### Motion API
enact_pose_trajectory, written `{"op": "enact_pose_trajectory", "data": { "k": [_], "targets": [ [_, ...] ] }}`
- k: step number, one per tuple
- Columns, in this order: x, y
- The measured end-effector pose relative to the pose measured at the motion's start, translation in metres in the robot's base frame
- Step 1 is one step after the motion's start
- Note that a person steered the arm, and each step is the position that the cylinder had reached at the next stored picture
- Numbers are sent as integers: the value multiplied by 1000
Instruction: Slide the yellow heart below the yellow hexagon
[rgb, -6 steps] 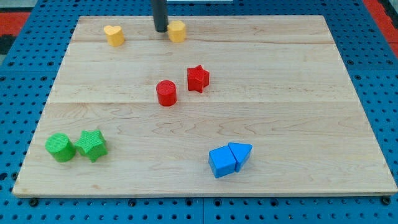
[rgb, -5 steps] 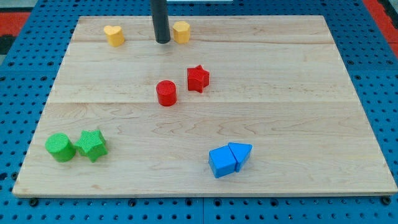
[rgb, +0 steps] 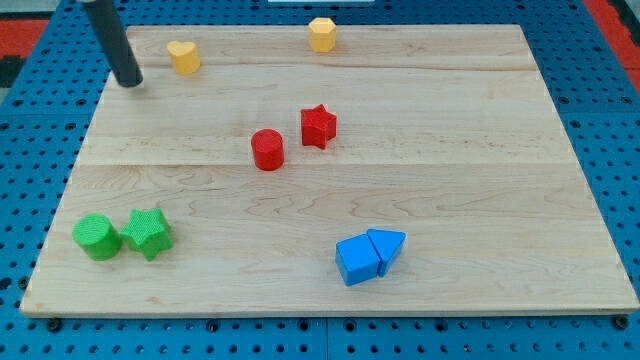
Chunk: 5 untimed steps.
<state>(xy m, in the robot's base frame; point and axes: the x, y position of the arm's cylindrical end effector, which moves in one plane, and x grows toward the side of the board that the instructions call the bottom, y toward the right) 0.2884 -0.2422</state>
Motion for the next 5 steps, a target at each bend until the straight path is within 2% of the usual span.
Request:
{"op": "enact_pose_trajectory", "data": {
  "k": [1, 2, 3, 4, 5],
  "targets": [
    [-36, 58],
    [-44, 123],
    [-46, 79],
    [-72, 74],
    [-83, 126]
  ]
}}
